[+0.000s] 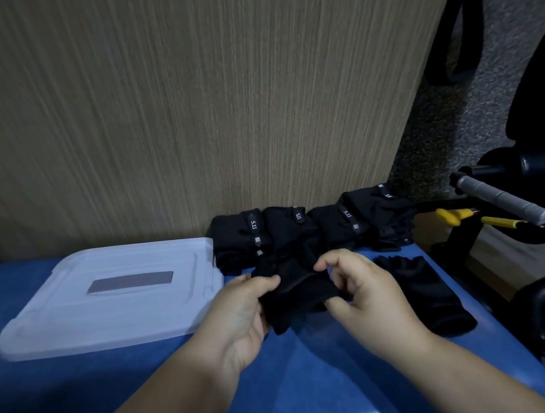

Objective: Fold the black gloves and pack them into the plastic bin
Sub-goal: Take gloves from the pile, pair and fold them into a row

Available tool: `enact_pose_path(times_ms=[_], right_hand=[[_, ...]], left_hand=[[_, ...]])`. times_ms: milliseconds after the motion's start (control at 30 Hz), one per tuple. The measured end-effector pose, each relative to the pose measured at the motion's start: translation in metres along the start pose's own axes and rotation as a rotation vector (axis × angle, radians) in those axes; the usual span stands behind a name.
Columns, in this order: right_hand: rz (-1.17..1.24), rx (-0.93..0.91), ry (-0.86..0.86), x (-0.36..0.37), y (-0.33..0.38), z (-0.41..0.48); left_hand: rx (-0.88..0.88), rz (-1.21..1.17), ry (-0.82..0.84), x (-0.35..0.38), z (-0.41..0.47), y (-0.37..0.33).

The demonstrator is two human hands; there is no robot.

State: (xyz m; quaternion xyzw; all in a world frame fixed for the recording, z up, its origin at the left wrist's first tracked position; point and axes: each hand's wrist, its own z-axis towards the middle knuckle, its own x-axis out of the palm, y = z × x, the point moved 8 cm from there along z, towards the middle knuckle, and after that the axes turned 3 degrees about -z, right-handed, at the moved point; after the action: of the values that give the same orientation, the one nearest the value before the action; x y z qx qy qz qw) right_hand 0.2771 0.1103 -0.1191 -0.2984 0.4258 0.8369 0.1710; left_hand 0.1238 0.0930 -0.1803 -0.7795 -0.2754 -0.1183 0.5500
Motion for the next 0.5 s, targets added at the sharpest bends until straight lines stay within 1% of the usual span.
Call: enact_pose_path(times_ms=[100,167,200,267,333,433,500], right_hand=[[-0.139,-0.005,0.016,-0.001,0.004,-0.001],[-0.153,-0.001,0.109,0.005,0.003,-0.001],[-0.113,0.029,0.169,0.009,0.0,-0.002],[0.076,0.152,0.257,0.014,-0.007,-0.006],[0.28,0.31,0.268,0.016,-0.014,-0.009],[0.519,0.543,0.205,0.021,-0.027,-0.011],[0.605,0.614,0.121,0.021,-0.035,-0.011]], left_hand=[[0.072,-0.026,-0.039,-0.005,0.003,-0.004],[0.109,-0.031,-0.071,-0.008,0.004,-0.006],[0.122,-0.029,-0.084,-0.008,0.003,-0.008],[0.144,-0.033,-0.09,-0.008,0.003,-0.01],[0.15,-0.028,-0.061,-0.004,-0.001,-0.011],[0.155,0.022,0.033,0.006,-0.006,-0.009],[0.154,0.069,0.122,0.014,-0.009,-0.005]])
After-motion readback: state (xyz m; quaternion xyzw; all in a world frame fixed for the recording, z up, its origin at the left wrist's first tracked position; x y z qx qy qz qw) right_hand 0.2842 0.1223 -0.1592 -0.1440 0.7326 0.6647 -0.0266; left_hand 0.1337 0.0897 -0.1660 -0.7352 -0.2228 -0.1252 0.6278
